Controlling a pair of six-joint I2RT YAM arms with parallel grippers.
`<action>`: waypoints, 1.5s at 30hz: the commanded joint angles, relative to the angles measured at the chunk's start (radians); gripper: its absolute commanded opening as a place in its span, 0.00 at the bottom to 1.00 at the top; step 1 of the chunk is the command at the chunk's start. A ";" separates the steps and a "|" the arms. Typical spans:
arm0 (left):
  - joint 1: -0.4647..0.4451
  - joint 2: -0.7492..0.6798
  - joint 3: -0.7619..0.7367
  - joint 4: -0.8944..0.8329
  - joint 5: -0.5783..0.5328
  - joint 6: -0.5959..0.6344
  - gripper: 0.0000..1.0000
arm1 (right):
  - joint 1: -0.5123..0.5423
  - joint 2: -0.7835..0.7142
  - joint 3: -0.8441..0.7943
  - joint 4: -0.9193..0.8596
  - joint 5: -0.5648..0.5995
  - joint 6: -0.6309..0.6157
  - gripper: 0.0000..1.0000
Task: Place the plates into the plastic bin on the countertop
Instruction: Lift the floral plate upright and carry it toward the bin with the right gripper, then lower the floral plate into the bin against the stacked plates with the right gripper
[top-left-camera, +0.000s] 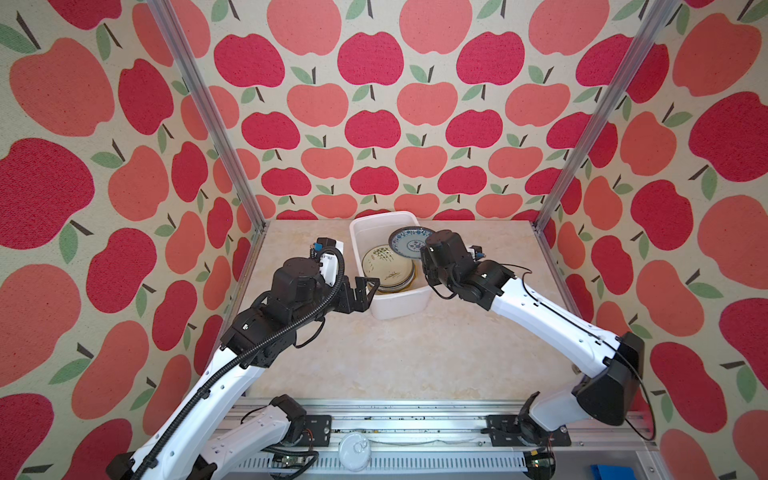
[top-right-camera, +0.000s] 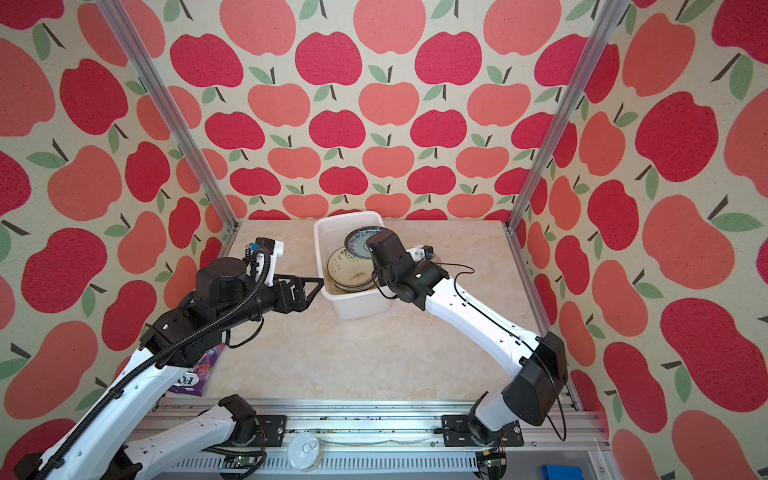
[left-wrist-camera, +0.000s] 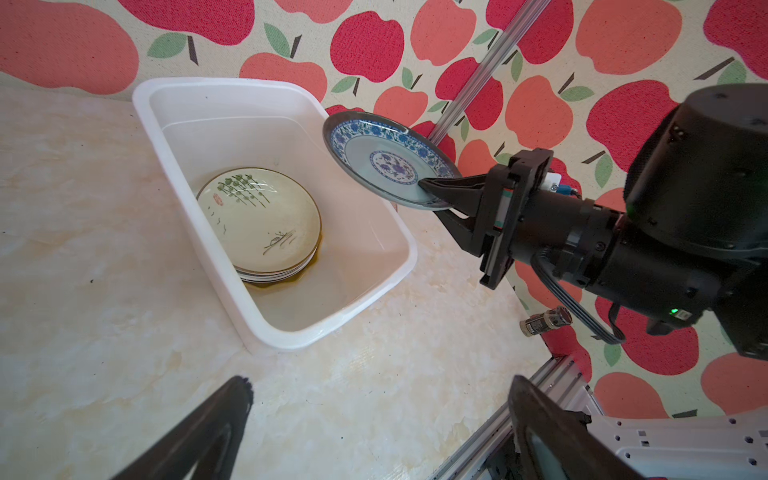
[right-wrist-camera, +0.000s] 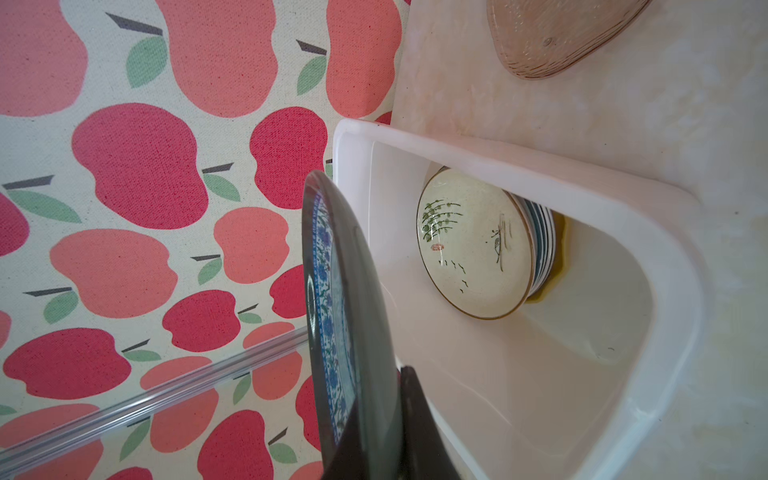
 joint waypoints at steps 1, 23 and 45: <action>0.006 -0.034 -0.009 0.025 -0.027 -0.012 0.99 | 0.031 0.092 0.126 0.037 0.109 0.138 0.00; 0.014 -0.131 0.021 -0.055 -0.079 0.066 0.99 | 0.091 0.478 0.441 -0.244 0.151 0.353 0.00; 0.020 -0.186 0.051 -0.175 -0.090 0.194 0.99 | 0.045 0.637 0.528 -0.329 0.104 0.442 0.00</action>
